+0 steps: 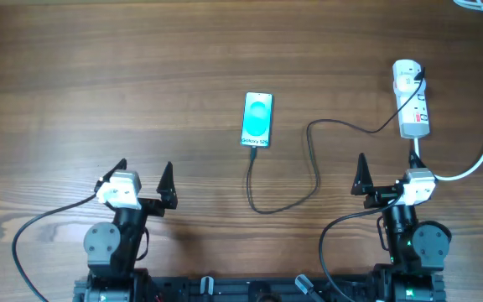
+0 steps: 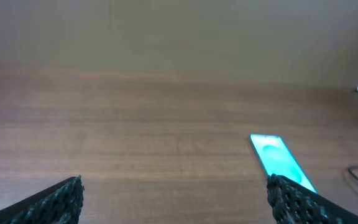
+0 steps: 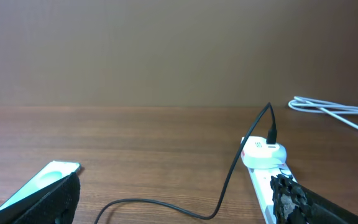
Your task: Plug charger to phone and switch on socket
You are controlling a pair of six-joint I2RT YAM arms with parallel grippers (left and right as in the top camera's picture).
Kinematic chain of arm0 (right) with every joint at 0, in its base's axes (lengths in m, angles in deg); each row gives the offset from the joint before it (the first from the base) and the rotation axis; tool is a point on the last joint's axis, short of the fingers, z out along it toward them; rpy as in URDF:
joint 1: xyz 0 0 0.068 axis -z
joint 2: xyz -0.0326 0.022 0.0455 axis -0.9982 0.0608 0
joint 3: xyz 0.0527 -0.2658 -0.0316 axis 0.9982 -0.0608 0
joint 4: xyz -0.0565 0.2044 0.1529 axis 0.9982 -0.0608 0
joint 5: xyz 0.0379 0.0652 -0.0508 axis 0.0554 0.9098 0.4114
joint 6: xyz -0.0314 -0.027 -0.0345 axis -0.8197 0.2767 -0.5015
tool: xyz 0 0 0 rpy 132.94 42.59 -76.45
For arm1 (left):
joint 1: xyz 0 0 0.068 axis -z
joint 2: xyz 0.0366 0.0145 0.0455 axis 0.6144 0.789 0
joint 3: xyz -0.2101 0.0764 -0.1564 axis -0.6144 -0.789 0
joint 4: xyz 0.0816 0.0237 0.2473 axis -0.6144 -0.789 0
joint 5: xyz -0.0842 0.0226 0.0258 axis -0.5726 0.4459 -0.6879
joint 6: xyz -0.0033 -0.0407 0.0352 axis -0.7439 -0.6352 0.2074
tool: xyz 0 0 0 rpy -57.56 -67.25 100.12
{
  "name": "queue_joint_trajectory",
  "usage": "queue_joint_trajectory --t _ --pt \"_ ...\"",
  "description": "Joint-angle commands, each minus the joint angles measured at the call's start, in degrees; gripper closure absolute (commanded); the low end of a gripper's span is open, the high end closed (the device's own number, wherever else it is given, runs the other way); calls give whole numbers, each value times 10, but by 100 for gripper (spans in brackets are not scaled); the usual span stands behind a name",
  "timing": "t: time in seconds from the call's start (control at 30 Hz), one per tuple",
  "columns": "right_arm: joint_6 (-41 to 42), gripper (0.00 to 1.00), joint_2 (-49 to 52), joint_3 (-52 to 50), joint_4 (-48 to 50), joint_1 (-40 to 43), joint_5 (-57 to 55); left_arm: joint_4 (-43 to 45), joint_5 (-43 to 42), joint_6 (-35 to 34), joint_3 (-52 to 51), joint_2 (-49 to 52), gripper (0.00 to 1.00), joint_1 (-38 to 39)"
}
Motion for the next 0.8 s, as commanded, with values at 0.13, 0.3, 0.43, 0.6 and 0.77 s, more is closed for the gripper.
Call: queue_joint_trajectory --t 0.13,0.3,0.43,0.6,0.77 --pt "-6 0 -5 -1 3 -2 -6 17 52 -33 -21 -31 0 -5" --pt "-6 0 -5 -1 3 -2 -6 16 54 -30 -21 -31 0 -20" --pt "-6 0 -5 -1 3 -2 -6 15 52 5 -21 -31 0 -20" --pt "-6 0 -5 -1 3 -2 -6 15 52 26 -21 -31 0 -20" --pt "-6 0 -5 -1 3 -2 -6 17 48 27 -21 -31 0 -19"
